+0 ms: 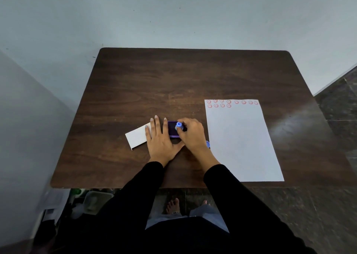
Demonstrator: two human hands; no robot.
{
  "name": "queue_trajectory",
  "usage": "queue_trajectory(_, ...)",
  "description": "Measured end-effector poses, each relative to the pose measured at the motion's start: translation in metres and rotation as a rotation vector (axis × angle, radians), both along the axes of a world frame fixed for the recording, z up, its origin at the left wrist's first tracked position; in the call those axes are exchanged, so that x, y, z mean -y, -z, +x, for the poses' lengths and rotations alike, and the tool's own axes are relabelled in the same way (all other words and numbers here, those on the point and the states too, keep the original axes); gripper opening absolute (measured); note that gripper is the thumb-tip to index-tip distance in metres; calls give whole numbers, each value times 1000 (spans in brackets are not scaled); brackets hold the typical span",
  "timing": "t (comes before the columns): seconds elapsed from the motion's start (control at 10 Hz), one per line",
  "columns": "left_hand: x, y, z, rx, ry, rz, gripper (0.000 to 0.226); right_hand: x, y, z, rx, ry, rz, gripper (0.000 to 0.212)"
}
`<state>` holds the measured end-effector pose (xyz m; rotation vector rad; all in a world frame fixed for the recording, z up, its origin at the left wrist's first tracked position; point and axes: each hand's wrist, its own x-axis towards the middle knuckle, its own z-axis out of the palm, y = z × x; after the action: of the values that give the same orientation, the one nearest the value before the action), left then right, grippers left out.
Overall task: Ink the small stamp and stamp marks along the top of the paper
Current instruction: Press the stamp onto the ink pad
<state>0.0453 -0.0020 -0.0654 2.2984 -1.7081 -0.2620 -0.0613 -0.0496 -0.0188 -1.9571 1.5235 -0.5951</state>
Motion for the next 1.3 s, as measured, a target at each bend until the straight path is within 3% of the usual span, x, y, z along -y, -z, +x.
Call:
queue_trajectory(0.6,0,-1,-1,4,-4,14,103,13,-1,6,24,112,135,22)
queue_trajectory(1.3,0,-4,-1,14,-2,46,101,11,7,9,24,132,106,23)
